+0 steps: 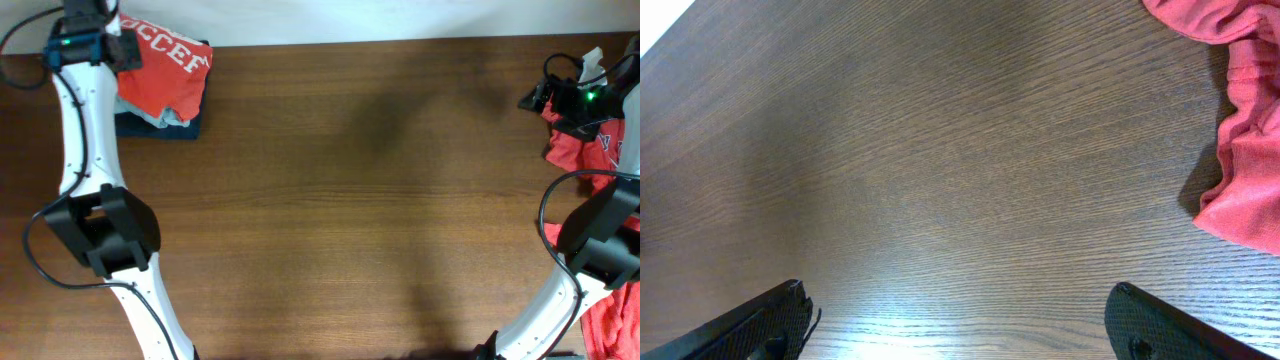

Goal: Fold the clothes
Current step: 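Carry the bundle up-left and place it on the dark clothes stack, then open the left gripper and adjust the shirt flat on the stack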

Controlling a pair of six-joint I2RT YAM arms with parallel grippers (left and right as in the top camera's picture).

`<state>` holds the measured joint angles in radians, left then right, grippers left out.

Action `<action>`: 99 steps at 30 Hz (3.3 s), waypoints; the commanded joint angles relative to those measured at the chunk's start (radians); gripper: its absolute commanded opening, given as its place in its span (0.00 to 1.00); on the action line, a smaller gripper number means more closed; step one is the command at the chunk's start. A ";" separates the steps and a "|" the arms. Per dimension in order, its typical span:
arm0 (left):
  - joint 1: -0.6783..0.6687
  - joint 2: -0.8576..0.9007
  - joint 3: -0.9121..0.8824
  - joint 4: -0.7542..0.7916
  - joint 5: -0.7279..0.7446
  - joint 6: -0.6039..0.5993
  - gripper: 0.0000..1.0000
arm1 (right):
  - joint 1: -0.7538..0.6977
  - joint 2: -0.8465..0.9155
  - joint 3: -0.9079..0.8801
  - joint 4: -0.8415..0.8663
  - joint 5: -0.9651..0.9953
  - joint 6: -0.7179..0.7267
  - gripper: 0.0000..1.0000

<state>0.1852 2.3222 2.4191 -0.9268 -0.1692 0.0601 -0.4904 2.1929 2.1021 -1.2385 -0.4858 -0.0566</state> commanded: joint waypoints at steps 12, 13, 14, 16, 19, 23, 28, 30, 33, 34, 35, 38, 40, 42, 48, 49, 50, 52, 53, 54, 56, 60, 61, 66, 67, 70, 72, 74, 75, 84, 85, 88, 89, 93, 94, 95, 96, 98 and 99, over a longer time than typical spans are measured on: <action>0.062 0.109 0.016 -0.086 -0.033 -0.042 0.07 | -0.001 -0.012 0.005 -0.003 0.013 -0.002 0.99; 0.067 0.109 0.016 -0.093 -0.058 -0.057 0.45 | -0.001 -0.012 0.005 -0.003 0.013 -0.002 0.99; 0.068 0.109 0.016 -0.094 -0.066 -0.056 0.70 | -0.001 -0.012 0.005 -0.003 0.013 -0.002 0.99; 0.073 0.108 0.019 -0.095 -0.084 -0.056 0.99 | -0.001 -0.012 0.005 -0.003 0.013 -0.002 0.99; 0.084 0.104 0.060 -0.124 -0.090 -0.056 0.99 | -0.001 -0.012 0.005 -0.003 0.013 -0.002 0.99; 0.100 0.095 0.226 -0.212 -0.081 -0.098 0.99 | -0.001 -0.012 0.005 -0.003 0.013 -0.002 0.99; 0.116 0.095 0.393 -0.263 0.198 -0.120 0.81 | -0.001 -0.012 0.005 -0.003 0.013 -0.002 0.99; 0.125 0.100 0.392 -0.259 0.330 -0.120 0.48 | -0.001 -0.012 0.005 -0.003 0.013 -0.002 0.99; 0.135 0.124 0.392 -0.268 0.464 -0.120 0.34 | -0.001 -0.012 0.005 -0.003 0.013 -0.002 0.99; 0.138 0.136 0.391 -0.270 0.480 -0.120 0.29 | -0.001 -0.012 0.005 -0.003 0.013 -0.002 0.99; 0.141 0.149 0.390 -0.272 0.486 -0.120 0.28 | -0.001 -0.012 0.005 -0.003 0.013 -0.002 0.99; 0.146 0.200 0.390 -0.288 0.487 -0.120 0.24 | -0.001 -0.012 0.005 -0.003 0.013 -0.002 0.99; 0.152 0.234 0.390 -0.303 0.484 -0.121 0.20 | -0.001 -0.012 0.005 -0.003 0.013 -0.002 0.98; 0.173 0.278 0.390 -0.320 0.459 -0.138 0.06 | -0.001 -0.012 0.005 -0.003 0.013 -0.002 0.99; 0.230 0.371 0.390 -0.365 0.315 -0.195 0.00 | -0.001 -0.012 0.005 -0.003 0.013 -0.002 0.99; 0.236 0.382 0.390 -0.372 0.315 -0.195 0.01 | -0.001 -0.012 0.005 -0.003 0.013 -0.002 0.99; 0.239 0.394 0.390 -0.379 0.325 -0.195 0.01 | -0.001 -0.012 0.005 -0.003 0.013 -0.002 0.99; 0.240 0.403 0.390 -0.386 0.378 -0.195 0.01 | -0.001 -0.012 0.005 -0.003 0.013 -0.002 0.99; 0.240 0.403 0.390 -0.386 0.406 -0.194 0.01 | -0.001 -0.012 0.005 -0.003 0.013 -0.002 0.98; 0.239 0.402 0.391 -0.383 0.437 -0.194 0.00 | -0.001 -0.012 0.005 -0.003 0.013 -0.002 0.99; 0.238 0.400 0.414 -0.380 0.545 -0.194 0.00 | -0.001 -0.012 0.005 -0.003 0.013 -0.002 0.99; 0.238 0.399 0.505 -0.396 0.719 -0.195 0.01 | -0.001 -0.012 0.005 -0.003 0.013 -0.002 0.99; 0.238 0.399 0.537 -0.403 0.760 -0.195 0.01 | -0.001 -0.012 0.005 -0.003 0.013 -0.002 0.99; 0.236 0.380 0.721 -0.479 0.830 -0.249 0.01 | -0.001 -0.012 0.005 -0.003 0.013 -0.002 0.99; 0.234 0.354 0.721 -0.481 0.837 -0.258 0.01 | -0.001 -0.012 0.005 -0.003 0.013 -0.002 0.99; 0.221 0.345 0.720 -0.481 0.874 -0.257 0.01 | -0.001 -0.012 0.005 -0.003 0.013 -0.002 0.99; 0.207 0.345 0.700 -0.481 0.880 -0.244 0.00 | -0.001 -0.012 0.005 -0.003 0.013 -0.002 0.99; 0.190 0.345 0.669 -0.480 0.880 -0.215 0.01 | -0.001 -0.012 0.005 -0.003 0.013 -0.002 0.99; 0.182 0.345 0.651 -0.480 0.880 -0.199 0.01 | -0.001 -0.012 0.005 -0.003 0.013 -0.002 0.99; 0.085 0.346 0.390 -0.427 0.914 -0.095 0.01 | -0.001 -0.012 0.005 -0.003 0.013 -0.002 0.99; 0.078 0.346 0.364 -0.418 0.914 -0.089 0.01 | -0.001 -0.012 0.005 -0.003 0.013 -0.002 0.99; 0.070 0.346 0.300 -0.387 0.914 -0.090 0.01 | -0.001 -0.012 0.005 -0.003 0.013 -0.002 0.99; 0.070 0.346 0.285 -0.381 0.914 -0.089 0.01 | -0.001 -0.012 0.005 -0.003 0.013 -0.002 0.99; 0.078 0.346 0.243 -0.368 0.914 -0.089 0.01 | -0.001 -0.012 0.005 -0.003 0.013 -0.002 0.99; 0.080 0.346 0.242 -0.368 0.914 -0.089 0.01 | -0.001 -0.012 0.005 -0.003 0.013 -0.002 0.99; 0.084 0.346 0.242 -0.368 0.914 -0.089 0.01 | -0.001 -0.012 0.005 -0.003 0.013 -0.002 0.99; 0.087 0.346 0.243 -0.368 0.917 -0.089 0.01 | -0.001 -0.012 0.005 -0.003 0.013 -0.002 0.99; 0.092 0.344 0.243 -0.357 0.965 -0.089 0.00 | -0.001 -0.012 0.005 -0.003 0.013 -0.002 0.99; 0.096 0.342 0.243 -0.342 1.026 -0.089 0.00 | -0.001 -0.012 0.005 -0.003 0.013 -0.002 0.99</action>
<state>0.2619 2.6816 2.6671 -1.2942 0.7368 -0.0498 -0.4904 2.1929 2.1021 -1.2385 -0.4858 -0.0563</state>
